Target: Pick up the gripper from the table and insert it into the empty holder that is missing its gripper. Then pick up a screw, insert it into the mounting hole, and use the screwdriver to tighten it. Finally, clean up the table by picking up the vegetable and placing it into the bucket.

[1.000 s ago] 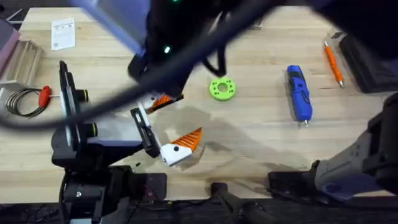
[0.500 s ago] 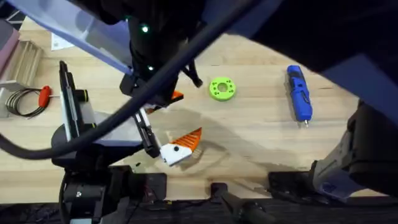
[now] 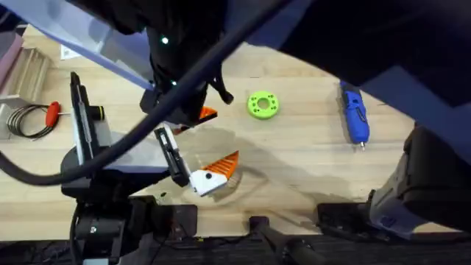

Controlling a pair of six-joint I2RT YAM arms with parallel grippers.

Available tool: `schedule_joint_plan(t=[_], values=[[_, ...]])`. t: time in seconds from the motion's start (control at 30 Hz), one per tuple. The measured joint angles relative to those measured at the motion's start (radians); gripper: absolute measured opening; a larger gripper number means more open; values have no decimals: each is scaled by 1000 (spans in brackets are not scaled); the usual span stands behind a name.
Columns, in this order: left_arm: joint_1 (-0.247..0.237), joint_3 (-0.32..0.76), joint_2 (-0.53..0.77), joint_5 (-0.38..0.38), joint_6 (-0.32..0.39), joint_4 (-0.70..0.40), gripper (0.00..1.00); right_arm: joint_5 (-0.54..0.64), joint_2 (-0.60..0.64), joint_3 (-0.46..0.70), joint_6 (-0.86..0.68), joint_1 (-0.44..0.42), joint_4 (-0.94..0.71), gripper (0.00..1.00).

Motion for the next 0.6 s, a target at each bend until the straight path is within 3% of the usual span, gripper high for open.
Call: schedule_joint_plan(t=[0.6], values=[[0,0,0,0,2,0,985,0,8,0,-3,-6,11,6]])
